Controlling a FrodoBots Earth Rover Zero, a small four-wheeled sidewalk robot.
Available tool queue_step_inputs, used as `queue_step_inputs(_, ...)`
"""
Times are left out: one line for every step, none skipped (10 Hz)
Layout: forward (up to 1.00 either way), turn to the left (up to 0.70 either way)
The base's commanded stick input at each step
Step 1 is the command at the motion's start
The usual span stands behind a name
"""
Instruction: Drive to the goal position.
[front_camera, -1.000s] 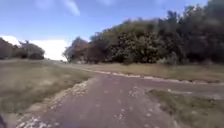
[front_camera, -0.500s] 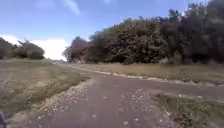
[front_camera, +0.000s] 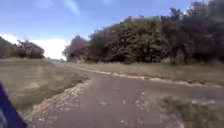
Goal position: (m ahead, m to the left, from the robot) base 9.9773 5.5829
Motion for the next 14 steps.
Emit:
queue_step_inputs(0.70,0.00)
queue_step_inputs(0.70,0.00)
queue_step_inputs(0.70,0.00)
queue_step_inputs(0.70,0.00)
queue_step_inputs(0.70,0.00)
queue_step_inputs(0.70,0.00)
queue_step_inputs(0.70,0.00)
queue_step_inputs(0.70,0.00)
queue_step_inputs(0.70,0.00)
queue_step_inputs(0.70,0.00)
queue_step_inputs(0.70,0.00)
queue_step_inputs(0.70,0.00)
queue_step_inputs(0.70,0.00)
queue_step_inputs(0.70,0.00)
